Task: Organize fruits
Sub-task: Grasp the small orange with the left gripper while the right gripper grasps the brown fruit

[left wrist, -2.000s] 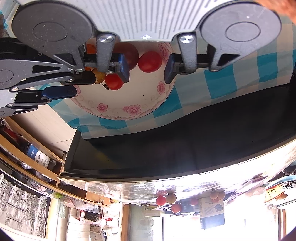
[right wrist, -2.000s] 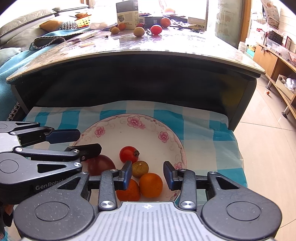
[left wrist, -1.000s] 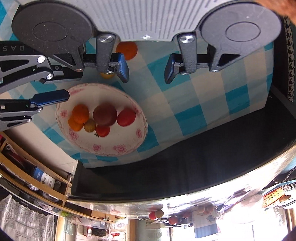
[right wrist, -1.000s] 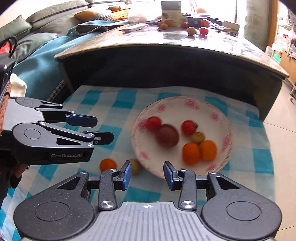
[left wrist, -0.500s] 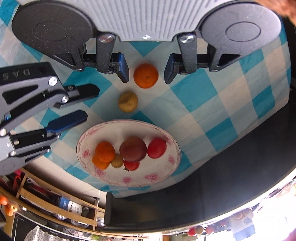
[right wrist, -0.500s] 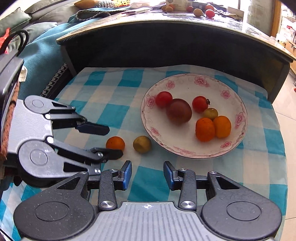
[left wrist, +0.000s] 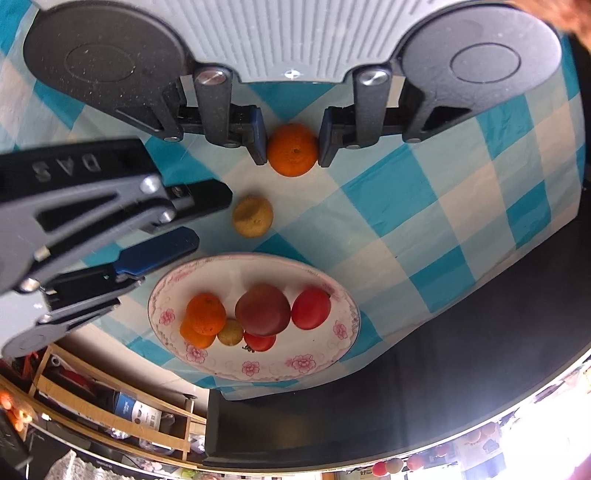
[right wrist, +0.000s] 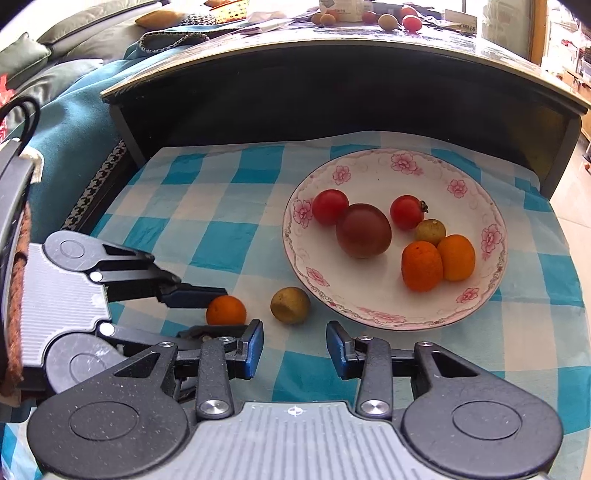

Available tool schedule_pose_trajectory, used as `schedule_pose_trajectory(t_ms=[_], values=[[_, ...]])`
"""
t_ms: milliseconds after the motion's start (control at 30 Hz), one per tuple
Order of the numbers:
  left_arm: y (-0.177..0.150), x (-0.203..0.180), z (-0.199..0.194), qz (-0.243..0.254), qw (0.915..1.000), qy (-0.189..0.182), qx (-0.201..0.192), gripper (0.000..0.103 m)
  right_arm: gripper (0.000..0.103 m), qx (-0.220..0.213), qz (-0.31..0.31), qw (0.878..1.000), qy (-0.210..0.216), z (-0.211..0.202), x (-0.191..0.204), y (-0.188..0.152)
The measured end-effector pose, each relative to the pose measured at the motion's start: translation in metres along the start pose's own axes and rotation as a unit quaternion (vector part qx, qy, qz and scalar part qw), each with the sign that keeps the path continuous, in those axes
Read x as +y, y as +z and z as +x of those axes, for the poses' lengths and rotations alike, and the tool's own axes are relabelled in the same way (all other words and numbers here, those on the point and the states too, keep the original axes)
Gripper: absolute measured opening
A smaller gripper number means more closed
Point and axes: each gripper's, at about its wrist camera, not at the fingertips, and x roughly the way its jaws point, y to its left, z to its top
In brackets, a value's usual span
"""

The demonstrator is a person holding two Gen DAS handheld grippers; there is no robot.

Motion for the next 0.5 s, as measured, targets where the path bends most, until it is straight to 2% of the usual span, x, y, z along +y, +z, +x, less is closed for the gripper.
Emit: schedule_pose_trajectory(t_ms=[500], values=[[-0.014, 0.019, -0.008, -0.022, 0.9997, 0.003, -0.004, 0.038, 0.035, -0.025, 0.042, 0.999, -0.018, 0.029, 0.011, -0.002]])
